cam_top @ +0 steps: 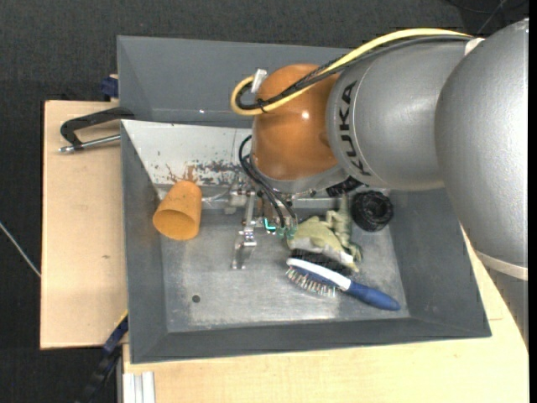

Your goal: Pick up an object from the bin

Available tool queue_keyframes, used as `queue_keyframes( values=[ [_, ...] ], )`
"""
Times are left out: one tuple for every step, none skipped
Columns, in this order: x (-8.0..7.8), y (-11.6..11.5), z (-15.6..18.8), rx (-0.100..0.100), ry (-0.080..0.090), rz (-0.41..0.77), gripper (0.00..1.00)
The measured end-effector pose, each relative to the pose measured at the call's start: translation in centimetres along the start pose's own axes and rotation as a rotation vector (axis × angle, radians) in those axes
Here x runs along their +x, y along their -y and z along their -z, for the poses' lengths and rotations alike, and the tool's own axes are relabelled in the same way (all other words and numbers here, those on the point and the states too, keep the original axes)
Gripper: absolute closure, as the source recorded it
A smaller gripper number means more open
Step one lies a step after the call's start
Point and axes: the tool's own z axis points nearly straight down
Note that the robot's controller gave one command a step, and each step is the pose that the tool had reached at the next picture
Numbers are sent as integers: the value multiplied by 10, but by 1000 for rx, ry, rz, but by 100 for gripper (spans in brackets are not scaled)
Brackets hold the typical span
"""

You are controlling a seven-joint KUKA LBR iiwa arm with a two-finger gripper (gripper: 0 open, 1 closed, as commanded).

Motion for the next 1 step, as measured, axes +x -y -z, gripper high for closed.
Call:
queue_keyframes(
  values=[
    [-24, -53, -46, 1, 11, 50, 0]
  ],
)
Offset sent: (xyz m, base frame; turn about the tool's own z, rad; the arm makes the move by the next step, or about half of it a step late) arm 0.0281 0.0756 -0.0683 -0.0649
